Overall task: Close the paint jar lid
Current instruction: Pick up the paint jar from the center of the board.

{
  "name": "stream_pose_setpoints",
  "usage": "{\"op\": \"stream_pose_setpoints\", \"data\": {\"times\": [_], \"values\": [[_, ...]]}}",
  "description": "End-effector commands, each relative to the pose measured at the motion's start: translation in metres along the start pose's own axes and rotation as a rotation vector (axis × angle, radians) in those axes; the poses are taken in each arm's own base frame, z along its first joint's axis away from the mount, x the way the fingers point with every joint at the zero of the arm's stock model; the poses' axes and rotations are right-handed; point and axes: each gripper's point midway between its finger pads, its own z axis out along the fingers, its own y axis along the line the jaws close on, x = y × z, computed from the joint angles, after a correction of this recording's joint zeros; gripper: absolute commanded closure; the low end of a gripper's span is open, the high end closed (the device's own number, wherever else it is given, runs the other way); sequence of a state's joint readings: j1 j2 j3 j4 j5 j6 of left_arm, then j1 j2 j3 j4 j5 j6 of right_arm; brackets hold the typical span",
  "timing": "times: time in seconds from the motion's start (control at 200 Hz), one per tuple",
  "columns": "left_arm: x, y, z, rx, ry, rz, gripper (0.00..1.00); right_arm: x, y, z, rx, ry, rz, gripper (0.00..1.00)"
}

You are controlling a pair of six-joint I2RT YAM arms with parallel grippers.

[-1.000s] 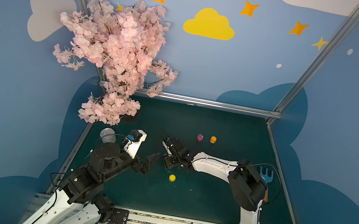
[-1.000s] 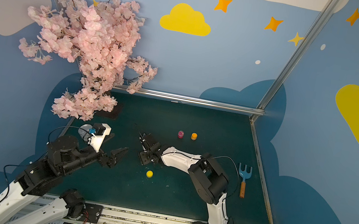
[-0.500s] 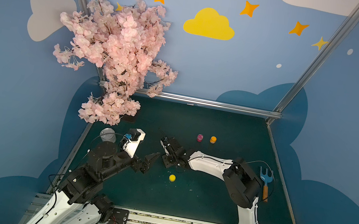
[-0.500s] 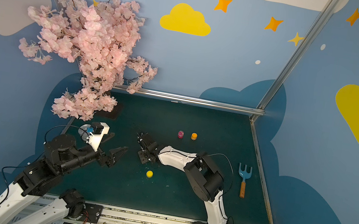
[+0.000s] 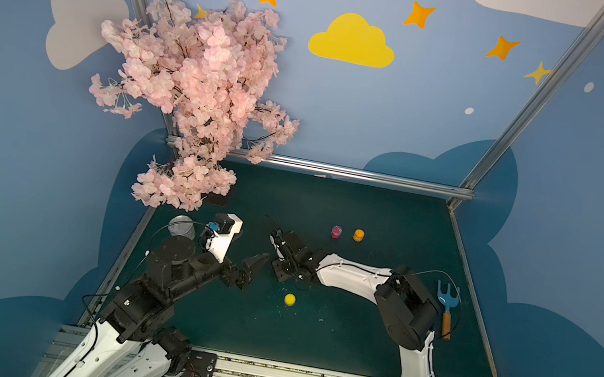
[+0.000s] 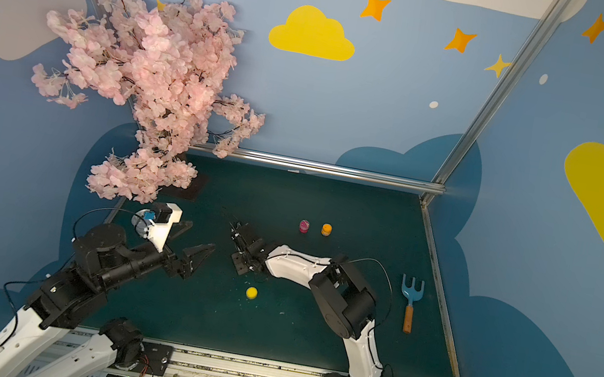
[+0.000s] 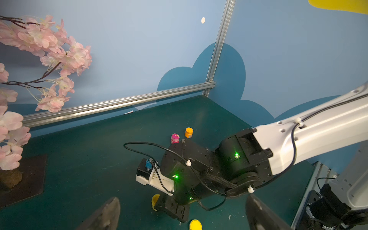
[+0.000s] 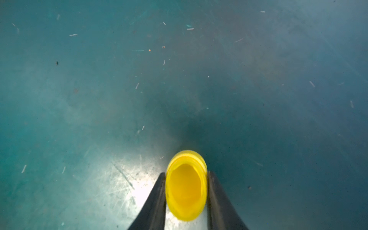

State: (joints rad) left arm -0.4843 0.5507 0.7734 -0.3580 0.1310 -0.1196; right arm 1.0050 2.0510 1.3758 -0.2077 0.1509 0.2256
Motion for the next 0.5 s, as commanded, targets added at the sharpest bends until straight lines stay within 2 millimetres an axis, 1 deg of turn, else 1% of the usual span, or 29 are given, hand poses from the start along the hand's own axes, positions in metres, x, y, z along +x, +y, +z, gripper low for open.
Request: {"op": "stream_pose_setpoints", "data": {"times": [0.0,0.075,0.205,0.355,0.496], "values": [[0.002,0.001,0.002,0.001,-0.004,0.005,0.02,-0.003,-0.007,-0.007,0.038,-0.005,-0.012,0.81],[0.001,0.002,0.000,-0.006,-0.014,0.011,0.02,-0.002,-0.013,-0.014,0.050,-0.006,-0.008,0.82],[0.001,0.002,0.000,-0.007,-0.030,0.021,0.02,-0.003,-0.023,-0.031,0.051,-0.025,0.011,0.82],[0.003,0.003,0.008,0.006,-0.032,0.028,0.01,-0.006,-0.035,-0.054,0.051,-0.053,0.028,0.83],[0.005,-0.005,0.017,0.073,-0.060,0.052,0.02,-0.007,-0.047,-0.078,0.055,-0.061,0.028,0.83]]}}
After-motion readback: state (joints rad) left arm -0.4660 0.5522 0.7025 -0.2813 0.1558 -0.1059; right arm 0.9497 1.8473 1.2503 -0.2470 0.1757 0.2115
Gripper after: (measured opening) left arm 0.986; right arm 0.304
